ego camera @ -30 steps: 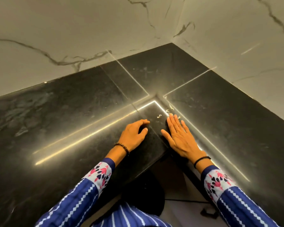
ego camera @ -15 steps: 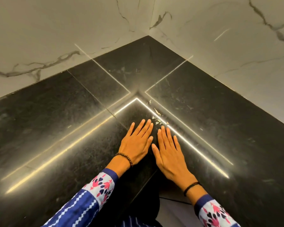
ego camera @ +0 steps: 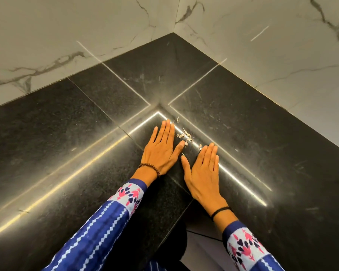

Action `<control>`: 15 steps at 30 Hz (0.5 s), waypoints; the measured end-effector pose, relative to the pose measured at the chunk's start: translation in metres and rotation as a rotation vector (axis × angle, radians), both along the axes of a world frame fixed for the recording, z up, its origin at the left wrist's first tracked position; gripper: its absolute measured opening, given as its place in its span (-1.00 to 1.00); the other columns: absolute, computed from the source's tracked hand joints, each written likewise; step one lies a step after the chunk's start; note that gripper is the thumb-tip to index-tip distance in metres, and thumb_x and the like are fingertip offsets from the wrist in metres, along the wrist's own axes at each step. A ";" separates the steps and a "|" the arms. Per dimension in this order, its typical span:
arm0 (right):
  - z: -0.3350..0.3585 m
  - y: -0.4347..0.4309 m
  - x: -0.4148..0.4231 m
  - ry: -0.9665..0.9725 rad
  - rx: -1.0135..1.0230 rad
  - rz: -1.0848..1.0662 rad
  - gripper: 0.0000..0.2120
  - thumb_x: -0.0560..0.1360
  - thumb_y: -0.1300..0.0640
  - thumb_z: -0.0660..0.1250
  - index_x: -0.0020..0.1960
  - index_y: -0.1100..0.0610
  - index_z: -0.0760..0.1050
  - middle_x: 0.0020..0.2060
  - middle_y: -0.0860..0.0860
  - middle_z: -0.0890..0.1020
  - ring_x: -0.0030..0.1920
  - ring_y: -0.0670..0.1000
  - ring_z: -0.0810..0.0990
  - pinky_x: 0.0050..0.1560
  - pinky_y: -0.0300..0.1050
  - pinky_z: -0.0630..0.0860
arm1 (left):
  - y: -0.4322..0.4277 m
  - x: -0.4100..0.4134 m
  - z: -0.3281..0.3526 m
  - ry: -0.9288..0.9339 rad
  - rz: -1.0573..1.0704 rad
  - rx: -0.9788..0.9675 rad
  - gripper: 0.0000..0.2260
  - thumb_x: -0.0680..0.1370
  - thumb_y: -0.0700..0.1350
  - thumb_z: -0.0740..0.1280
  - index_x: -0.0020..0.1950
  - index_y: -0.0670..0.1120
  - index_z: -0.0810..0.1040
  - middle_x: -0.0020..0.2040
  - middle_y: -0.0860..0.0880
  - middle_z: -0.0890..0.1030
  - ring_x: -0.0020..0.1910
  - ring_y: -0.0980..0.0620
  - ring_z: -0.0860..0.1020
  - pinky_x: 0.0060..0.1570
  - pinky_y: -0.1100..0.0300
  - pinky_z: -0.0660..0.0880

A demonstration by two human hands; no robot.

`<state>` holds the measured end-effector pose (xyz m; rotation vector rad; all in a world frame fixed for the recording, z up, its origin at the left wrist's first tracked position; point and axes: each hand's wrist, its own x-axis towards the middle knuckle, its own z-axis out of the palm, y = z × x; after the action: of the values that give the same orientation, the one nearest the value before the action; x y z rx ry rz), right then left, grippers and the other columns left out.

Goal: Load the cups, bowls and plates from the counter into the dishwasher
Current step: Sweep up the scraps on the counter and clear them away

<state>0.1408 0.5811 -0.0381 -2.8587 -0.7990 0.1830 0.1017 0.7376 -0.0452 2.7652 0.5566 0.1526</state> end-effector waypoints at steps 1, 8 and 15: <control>0.000 0.006 0.003 0.004 0.007 0.019 -0.10 0.54 -0.35 -0.30 0.60 0.32 -0.15 0.59 0.26 -0.18 0.60 0.16 -0.27 0.58 0.05 -0.26 | 0.001 0.004 0.000 -0.009 0.010 -0.021 -0.35 0.61 0.22 -0.20 0.57 -0.16 -0.13 0.58 -0.08 -0.15 0.56 0.03 -0.21 0.51 0.09 -0.28; 0.005 0.043 0.040 0.047 -0.002 0.302 -0.19 0.49 -0.25 -0.32 0.61 0.20 -0.25 0.61 0.14 -0.20 0.60 0.06 -0.28 0.57 -0.05 -0.32 | 0.015 0.022 0.003 -0.047 -0.022 -0.135 -0.42 0.65 0.20 -0.12 0.57 -0.06 -0.13 0.59 -0.03 -0.05 0.56 0.10 -0.14 0.54 0.09 -0.17; 0.011 0.079 0.088 0.236 0.156 0.362 -0.22 0.52 -0.21 -0.11 0.63 0.14 -0.16 0.63 0.03 -0.09 0.61 -0.07 -0.18 0.60 -0.02 -0.22 | 0.031 0.040 0.010 -0.159 0.084 -0.405 -0.40 0.64 0.20 -0.04 0.59 -0.05 -0.09 0.55 0.03 0.20 0.52 0.17 0.12 0.51 0.26 -0.10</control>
<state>0.2286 0.6602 -0.0276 -2.4664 -1.2111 0.4703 0.1420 0.7686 -0.0356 2.3161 0.5878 0.2469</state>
